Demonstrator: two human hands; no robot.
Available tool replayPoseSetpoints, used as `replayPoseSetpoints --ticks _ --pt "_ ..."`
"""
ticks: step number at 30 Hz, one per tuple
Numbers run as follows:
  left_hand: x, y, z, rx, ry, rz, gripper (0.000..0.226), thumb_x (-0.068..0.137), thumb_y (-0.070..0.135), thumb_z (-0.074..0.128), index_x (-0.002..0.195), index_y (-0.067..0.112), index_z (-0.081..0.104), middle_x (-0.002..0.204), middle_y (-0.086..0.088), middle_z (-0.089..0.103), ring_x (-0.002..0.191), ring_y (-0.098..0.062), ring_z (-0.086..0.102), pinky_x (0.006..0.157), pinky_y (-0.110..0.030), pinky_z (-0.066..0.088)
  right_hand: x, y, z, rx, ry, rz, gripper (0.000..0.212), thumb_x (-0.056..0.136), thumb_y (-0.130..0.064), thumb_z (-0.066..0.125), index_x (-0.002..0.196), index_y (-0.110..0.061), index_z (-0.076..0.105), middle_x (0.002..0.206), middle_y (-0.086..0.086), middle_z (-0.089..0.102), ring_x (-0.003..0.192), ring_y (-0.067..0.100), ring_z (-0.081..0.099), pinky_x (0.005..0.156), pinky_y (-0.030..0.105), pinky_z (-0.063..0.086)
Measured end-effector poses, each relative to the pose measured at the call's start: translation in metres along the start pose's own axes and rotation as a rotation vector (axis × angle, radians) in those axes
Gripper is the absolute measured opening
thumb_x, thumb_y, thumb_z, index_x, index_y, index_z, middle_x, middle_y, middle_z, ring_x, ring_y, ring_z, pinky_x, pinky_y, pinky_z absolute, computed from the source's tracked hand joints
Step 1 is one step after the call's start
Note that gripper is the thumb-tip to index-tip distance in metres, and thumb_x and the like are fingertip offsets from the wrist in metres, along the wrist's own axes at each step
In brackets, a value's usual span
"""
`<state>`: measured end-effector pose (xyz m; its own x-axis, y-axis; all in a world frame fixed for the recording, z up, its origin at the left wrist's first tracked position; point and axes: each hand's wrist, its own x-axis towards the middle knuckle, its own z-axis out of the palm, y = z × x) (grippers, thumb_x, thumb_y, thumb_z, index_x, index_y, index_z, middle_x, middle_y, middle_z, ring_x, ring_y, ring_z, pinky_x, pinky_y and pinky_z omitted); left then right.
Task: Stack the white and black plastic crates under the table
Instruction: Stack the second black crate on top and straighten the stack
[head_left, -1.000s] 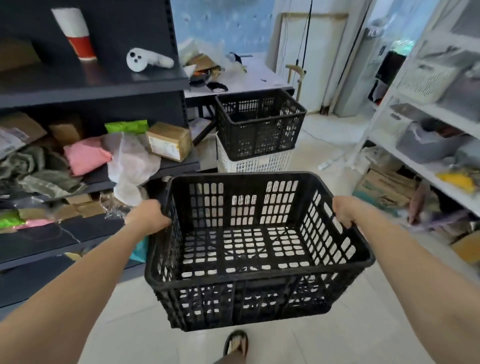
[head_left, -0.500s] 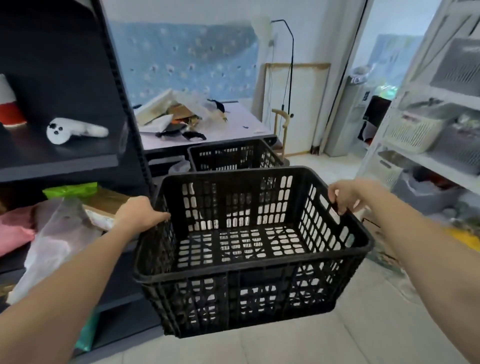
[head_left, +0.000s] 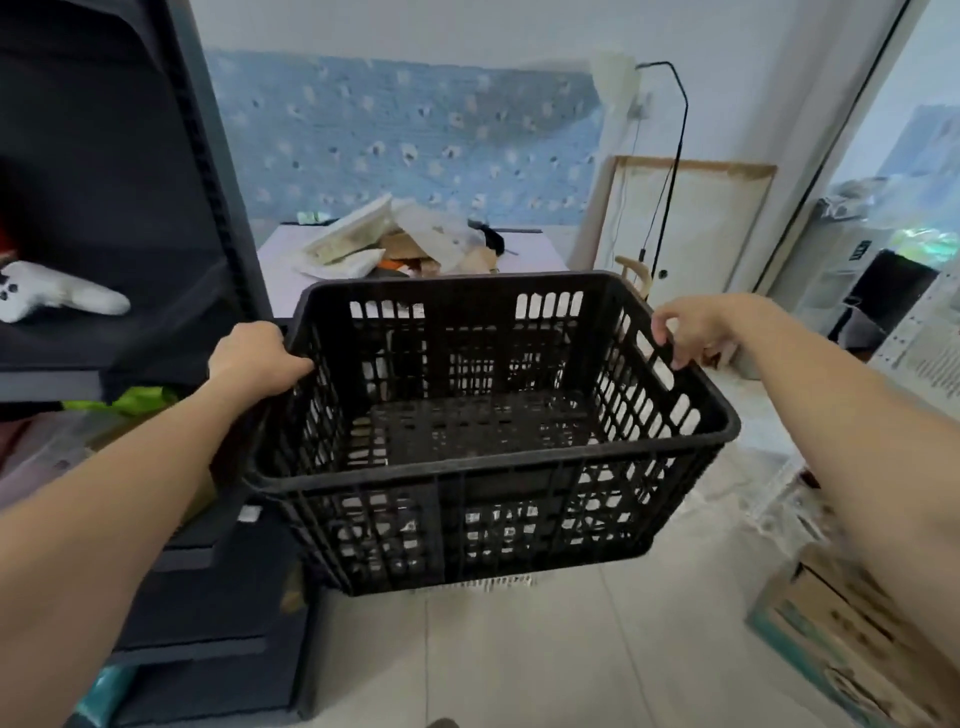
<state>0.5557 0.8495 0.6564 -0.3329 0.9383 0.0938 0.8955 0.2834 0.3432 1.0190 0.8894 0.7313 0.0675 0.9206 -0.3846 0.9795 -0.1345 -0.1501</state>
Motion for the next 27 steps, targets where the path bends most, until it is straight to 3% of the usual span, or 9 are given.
replayPoseSetpoints --ticks 2,5,10,14,17,19,21,24,27 --pt "0.023 0.009 0.011 0.008 0.009 -0.021 0.034 0.078 0.035 0.068 0.065 0.004 0.059 0.064 -0.009 0.056 0.056 -0.025 0.051 0.056 -0.032 0.043 0.034 -0.002 -0.011 -0.032 0.012 -0.008 0.026 0.082 -0.002 0.068 0.098 -0.016 0.053 0.096 0.006 0.055 0.076 0.019 0.054 0.064 0.029 0.048" --pt "0.068 0.024 0.027 0.039 -0.005 -0.02 0.034 0.077 0.034 0.07 0.063 0.005 0.059 0.062 -0.008 0.054 0.061 -0.029 0.054 0.057 -0.031 0.044 0.089 -0.005 -0.024 -0.05 0.035 -0.004 0.029 0.081 -0.004 0.07 0.104 -0.016 0.055 0.108 0.006 0.055 0.081 0.018 0.055 0.08 0.037 0.053" --pt "0.153 0.051 0.05 0.07 -0.016 0.04 0.037 0.079 0.034 0.067 0.056 0.011 0.05 0.057 -0.004 0.045 0.071 -0.031 0.052 0.063 -0.031 0.042 0.164 -0.012 -0.037 -0.085 0.012 0.039 0.035 0.083 -0.003 0.068 0.113 -0.012 0.054 0.113 0.008 0.056 0.092 0.023 0.057 0.087 0.039 0.051" --pt "0.204 0.065 0.068 0.032 -0.04 0.056 0.037 0.081 0.034 0.065 0.057 0.011 0.049 0.059 -0.007 0.049 0.07 -0.033 0.054 0.063 -0.031 0.043 0.221 -0.017 -0.053 -0.045 0.048 0.039 0.035 0.082 0.001 0.066 0.112 -0.011 0.054 0.115 0.01 0.059 0.104 0.029 0.059 0.091 0.042 0.051" --pt "0.233 0.076 0.074 0.025 -0.015 0.062 0.032 0.082 0.031 0.064 0.065 0.005 0.055 0.074 -0.016 0.06 0.074 -0.034 0.056 0.065 -0.031 0.044 0.255 -0.018 -0.058 -0.07 0.045 0.027 0.031 0.08 -0.001 0.069 0.105 -0.014 0.055 0.113 0.01 0.059 0.094 0.026 0.06 0.086 0.042 0.053" --pt "0.245 0.082 0.078 0.021 0.007 0.06 0.029 0.082 0.029 0.064 0.071 0.003 0.057 0.085 -0.023 0.064 0.083 -0.039 0.061 0.07 -0.034 0.046 0.273 -0.019 -0.061 -0.084 0.065 0.011 0.027 0.079 -0.003 0.071 0.095 -0.018 0.055 0.111 0.01 0.059 0.08 0.02 0.058 0.074 0.037 0.055" --pt "0.258 0.087 0.081 0.017 0.02 0.061 0.032 0.083 0.027 0.063 0.062 0.005 0.052 0.084 -0.024 0.062 0.088 -0.041 0.062 0.071 -0.035 0.046 0.288 -0.02 -0.065 -0.084 0.072 -0.003 0.028 0.078 -0.002 0.072 0.09 -0.02 0.054 0.106 0.01 0.058 0.075 0.018 0.056 0.063 0.031 0.051" --pt "0.275 0.097 0.081 -0.009 0.042 0.069 0.038 0.084 0.024 0.062 0.051 0.013 0.045 0.079 -0.022 0.06 0.086 -0.041 0.061 0.07 -0.035 0.045 0.307 -0.017 -0.069 -0.075 0.062 0.001 0.029 0.079 0.0 0.071 0.091 -0.02 0.053 0.105 0.009 0.058 0.076 0.018 0.056 0.064 0.03 0.049" --pt "0.285 0.102 0.085 0.016 0.059 0.086 0.028 0.084 0.024 0.06 0.066 0.004 0.055 0.09 -0.026 0.066 0.091 -0.043 0.062 0.074 -0.038 0.049 0.317 -0.017 -0.075 -0.056 0.045 -0.001 0.03 0.079 0.001 0.07 0.09 -0.021 0.052 0.108 0.01 0.058 0.08 0.019 0.057 0.064 0.03 0.049"
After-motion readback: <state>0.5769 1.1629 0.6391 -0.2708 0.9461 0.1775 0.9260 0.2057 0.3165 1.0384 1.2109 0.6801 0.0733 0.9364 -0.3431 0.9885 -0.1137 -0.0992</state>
